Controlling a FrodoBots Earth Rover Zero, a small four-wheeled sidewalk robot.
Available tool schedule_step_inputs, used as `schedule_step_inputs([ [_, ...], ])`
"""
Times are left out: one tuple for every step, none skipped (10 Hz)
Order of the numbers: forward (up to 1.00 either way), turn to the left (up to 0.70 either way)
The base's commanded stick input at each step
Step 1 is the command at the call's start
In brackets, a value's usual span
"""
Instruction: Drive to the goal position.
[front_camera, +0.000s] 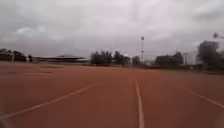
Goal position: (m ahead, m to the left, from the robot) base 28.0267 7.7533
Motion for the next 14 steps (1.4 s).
schedule_step_inputs([
  [0.70,-0.35],
  [0.70,-0.35],
  [0.70,-0.35],
  [0.70,-0.35],
  [0.70,-0.35],
  [0.70,-0.35],
  [0.70,-0.35],
  [0.70,-0.35],
  [0.70,-0.35],
  [0.70,-0.35],
  [0.70,-0.32],
  [0.70,-0.24],
  [0.70,-0.16],
  [0.70,-0.09],
])
